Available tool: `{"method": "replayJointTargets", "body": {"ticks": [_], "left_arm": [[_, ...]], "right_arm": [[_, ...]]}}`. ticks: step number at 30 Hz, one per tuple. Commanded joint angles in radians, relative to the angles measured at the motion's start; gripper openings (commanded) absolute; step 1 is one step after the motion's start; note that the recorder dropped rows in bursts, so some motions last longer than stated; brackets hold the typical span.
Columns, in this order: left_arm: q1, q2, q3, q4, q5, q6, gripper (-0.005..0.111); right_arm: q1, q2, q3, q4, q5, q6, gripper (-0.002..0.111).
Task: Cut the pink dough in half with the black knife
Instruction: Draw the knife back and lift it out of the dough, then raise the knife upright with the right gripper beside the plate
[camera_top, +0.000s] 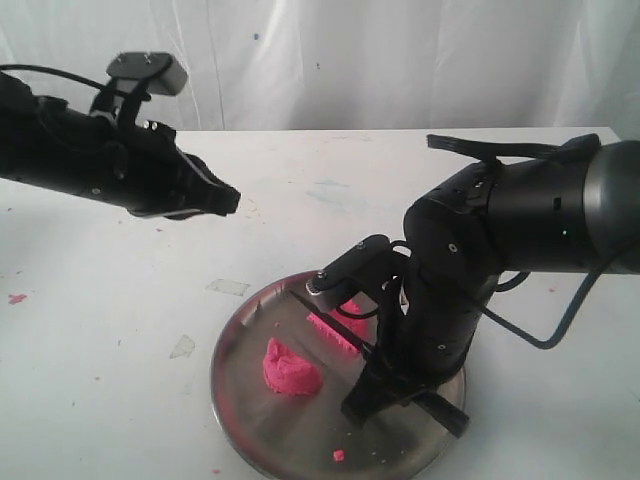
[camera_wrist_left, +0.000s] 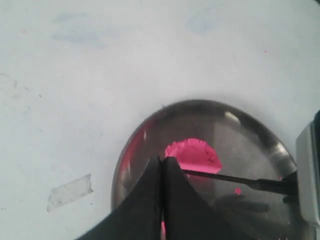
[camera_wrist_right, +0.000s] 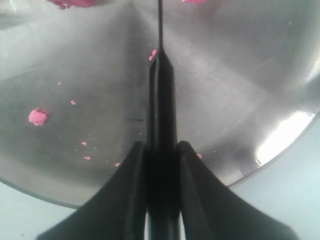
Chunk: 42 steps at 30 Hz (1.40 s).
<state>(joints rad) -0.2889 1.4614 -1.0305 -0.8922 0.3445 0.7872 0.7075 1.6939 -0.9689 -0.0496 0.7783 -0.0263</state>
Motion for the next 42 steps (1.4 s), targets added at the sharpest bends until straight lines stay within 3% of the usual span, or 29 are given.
{"method": "replayJointTargets", "body": {"ticks": [1,11,23,28,30,39,42], "left_arm": [[-0.002,-0.090,0.007,0.028,-0.023,-0.048,0.000],[-0.002,-0.199,0.007,0.349,0.029,-0.332,0.000],[-0.002,-0.255,0.007,0.362,0.134,-0.351,0.000],[-0.002,-0.255,0.007,0.335,0.257,-0.351,0.000],[-0.002,-0.255,0.007,0.317,0.296,-0.347,0.000],[-0.002,-0.255,0.007,0.319,0.298,-0.342,0.000],[-0.002,-0.255,0.007,0.319,0.298,-0.342,0.000]], "right_arm": [[-0.001,-0.010,-0.007,-0.012,-0.034,0.042,0.007],[-0.001,-0.121,0.058,-0.010,-0.196,0.223,0.007],[-0.001,-0.370,0.258,0.035,-0.404,0.502,0.007],[-0.001,-0.460,0.403,0.251,-0.591,0.503,0.006],[-0.001,-0.479,0.459,0.317,-0.653,0.497,0.000],[0.000,-0.557,0.523,0.361,-0.748,0.489,0.000],[0.000,-0.613,0.521,0.359,-0.734,0.344,0.000]]}}
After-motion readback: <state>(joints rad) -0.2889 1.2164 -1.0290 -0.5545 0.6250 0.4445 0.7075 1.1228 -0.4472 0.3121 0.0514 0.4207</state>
